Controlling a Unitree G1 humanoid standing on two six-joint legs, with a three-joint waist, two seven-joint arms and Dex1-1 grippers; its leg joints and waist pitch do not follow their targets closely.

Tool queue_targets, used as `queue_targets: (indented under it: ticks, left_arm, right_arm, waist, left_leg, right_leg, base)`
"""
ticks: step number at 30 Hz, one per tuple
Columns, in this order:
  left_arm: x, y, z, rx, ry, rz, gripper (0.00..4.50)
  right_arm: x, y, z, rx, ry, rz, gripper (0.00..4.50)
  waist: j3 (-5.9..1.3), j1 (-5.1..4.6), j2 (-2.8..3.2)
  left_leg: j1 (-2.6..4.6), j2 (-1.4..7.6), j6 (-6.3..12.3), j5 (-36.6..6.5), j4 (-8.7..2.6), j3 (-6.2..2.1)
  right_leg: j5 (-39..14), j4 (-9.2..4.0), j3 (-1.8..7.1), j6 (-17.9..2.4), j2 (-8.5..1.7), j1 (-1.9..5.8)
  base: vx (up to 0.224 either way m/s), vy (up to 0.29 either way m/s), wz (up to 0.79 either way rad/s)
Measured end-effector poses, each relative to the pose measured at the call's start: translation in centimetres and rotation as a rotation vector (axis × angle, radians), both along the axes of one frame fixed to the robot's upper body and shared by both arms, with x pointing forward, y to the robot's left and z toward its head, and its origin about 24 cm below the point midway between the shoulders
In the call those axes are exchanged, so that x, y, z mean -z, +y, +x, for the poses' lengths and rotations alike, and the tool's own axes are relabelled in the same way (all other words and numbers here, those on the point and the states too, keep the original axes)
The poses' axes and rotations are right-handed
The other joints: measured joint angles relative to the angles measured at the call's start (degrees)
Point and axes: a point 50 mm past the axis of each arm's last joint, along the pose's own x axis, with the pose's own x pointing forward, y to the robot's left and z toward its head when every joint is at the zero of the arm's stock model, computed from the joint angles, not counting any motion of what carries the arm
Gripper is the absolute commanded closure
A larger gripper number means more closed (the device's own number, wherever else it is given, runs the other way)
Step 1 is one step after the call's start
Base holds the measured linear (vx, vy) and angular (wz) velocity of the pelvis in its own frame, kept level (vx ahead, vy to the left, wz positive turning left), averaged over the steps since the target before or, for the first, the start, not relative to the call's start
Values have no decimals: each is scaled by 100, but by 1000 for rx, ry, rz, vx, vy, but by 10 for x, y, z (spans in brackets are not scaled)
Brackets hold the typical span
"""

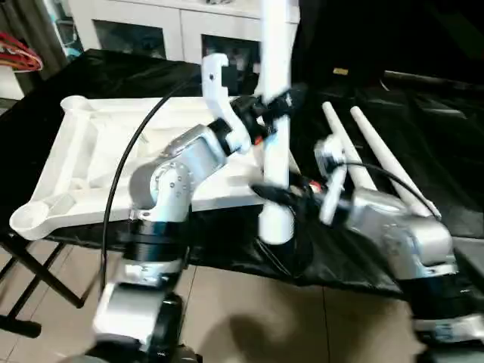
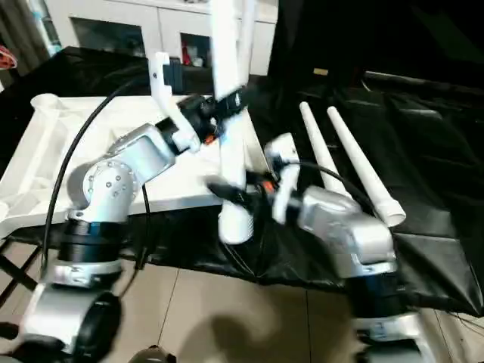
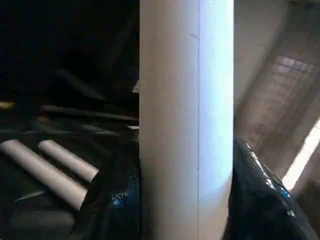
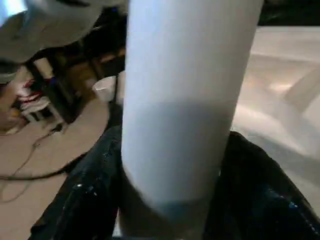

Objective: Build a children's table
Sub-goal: Rotate leg to tighten

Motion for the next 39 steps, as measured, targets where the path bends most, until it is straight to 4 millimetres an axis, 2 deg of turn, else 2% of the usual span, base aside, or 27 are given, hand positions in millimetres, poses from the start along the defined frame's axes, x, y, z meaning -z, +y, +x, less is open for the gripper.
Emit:
queue_targets:
  ticks: [1,2,6,8,14,20,21,24,26,28,33,34,38,39]
  left_arm:
    - [-2,0,-4,65,-19,-25,275]
    - [-2,0,-6,101,-26,-39,275]
    - [-3,0,-12,196,-51,-51,275]
    - [-3,-1,-14,226,-61,-56,275]
    - [-3,-1,-14,239,-65,-60,275]
    - [-3,1,-14,228,-74,-63,275]
    - [-2,1,-13,217,-74,-59,219]
    - [-1,0,-9,146,-65,-25,202]
    - [2,0,-3,25,-66,52,171]
    - [4,-1,2,-72,-54,121,160]
    - [9,-1,11,-269,14,220,160]
    - [9,-1,13,-305,35,220,187]
    - [8,-1,14,-339,87,158,198]
    - [6,0,13,-340,87,146,220]
  right_arm:
    - [0,0,-3,-41,11,19,156]
    - [-1,-1,-6,-64,12,31,184]
    - [0,2,-12,-136,40,63,194]
    - [1,2,-14,-156,47,66,231]
    - [0,3,-15,-172,41,62,253]
    - [0,6,-14,-156,33,69,254]
    - [0,6,-14,-153,33,69,254]
    - [3,7,-12,-112,39,58,255]
    - [7,9,-8,-62,48,42,258]
    - [12,7,-5,-11,55,16,260]
    - [19,5,4,106,66,-16,260]
    - [19,6,5,121,63,-18,261]
    - [15,7,9,144,33,-26,261]
    - [13,7,10,145,24,-27,261]
  waist:
    - [0,5,0]
    - [0,6,0]
    - [0,5,1]
    - [0,5,1]
    - [0,6,2]
    - [0,5,2]
    - [-1,6,2]
    - [-1,5,2]
    - [-1,8,2]
    - [-1,11,2]
    - [-1,5,4]
    - [-1,4,3]
    - [0,5,2]
    - [-1,5,2]
  left_leg:
    - [0,0,1,-1,0,0]
    - [0,0,3,-2,0,0]
    - [2,0,1,-1,1,0]
    - [3,0,-2,-2,2,0]
    - [5,1,-10,-2,2,0]
    - [5,1,-9,-1,2,0]
    - [5,1,-9,-1,2,0]
    - [6,1,-10,-1,2,0]
    - [6,1,-12,0,2,-1]
    - [5,1,-14,-1,2,-1]
    - [4,1,-18,-1,2,-1]
    - [4,1,-16,0,2,-1]
    - [2,1,-11,3,2,-1]
    - [3,1,-11,2,2,-1]
  right_leg:
    - [0,-1,0,0,0,0]
    - [-1,-1,0,-1,0,0]
    - [2,3,0,-5,0,0]
    - [3,6,0,-7,-1,1]
    - [4,12,0,-8,-1,1]
    - [4,11,0,-8,-1,1]
    - [4,12,0,-8,-1,1]
    - [4,13,0,-8,-1,1]
    - [4,15,0,-7,0,1]
    - [5,14,-1,-7,-1,2]
    - [5,15,-1,-6,-1,1]
    - [5,15,-2,-6,-1,0]
    - [5,13,-2,-6,-1,0]
    - [5,13,-2,-6,-1,0]
  base:
    - [0,0,0]
    - [0,0,0]
    - [0,0,0]
    - [0,0,0]
    - [0,0,0]
    - [0,0,0]
    - [0,0,0]
    - [0,0,0]
    - [0,0,0]
    - [0,0,0]
    - [0,0,0]
    - [0,0,0]
    - [0,0,0]
    - [0,0,0]
